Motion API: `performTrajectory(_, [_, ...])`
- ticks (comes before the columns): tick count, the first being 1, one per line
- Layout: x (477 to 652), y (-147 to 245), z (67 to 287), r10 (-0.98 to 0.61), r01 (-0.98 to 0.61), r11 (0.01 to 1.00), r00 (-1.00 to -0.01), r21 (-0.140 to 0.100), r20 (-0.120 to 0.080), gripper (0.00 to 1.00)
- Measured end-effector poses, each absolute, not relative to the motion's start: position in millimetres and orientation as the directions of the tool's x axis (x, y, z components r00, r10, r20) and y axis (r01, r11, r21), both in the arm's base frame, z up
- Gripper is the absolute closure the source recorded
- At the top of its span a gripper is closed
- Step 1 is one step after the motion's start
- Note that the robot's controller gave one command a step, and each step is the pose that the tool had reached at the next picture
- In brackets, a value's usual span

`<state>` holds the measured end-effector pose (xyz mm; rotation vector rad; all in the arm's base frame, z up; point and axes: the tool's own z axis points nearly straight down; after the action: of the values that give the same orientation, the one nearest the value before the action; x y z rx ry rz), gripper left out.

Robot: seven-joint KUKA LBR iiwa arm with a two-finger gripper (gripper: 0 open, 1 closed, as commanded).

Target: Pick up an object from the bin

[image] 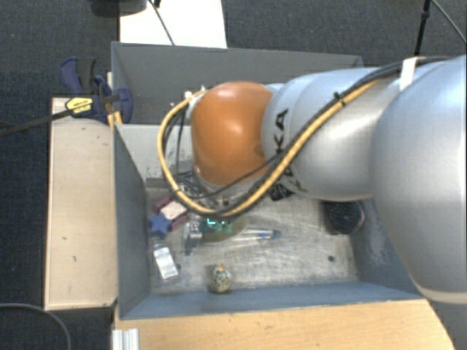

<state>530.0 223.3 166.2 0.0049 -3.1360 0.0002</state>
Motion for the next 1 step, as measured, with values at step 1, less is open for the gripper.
performTrajectory(1, [567.1,236.6,90.6,0.179,0.179,0.984,-0.984,0.004,-0.007,0.0])
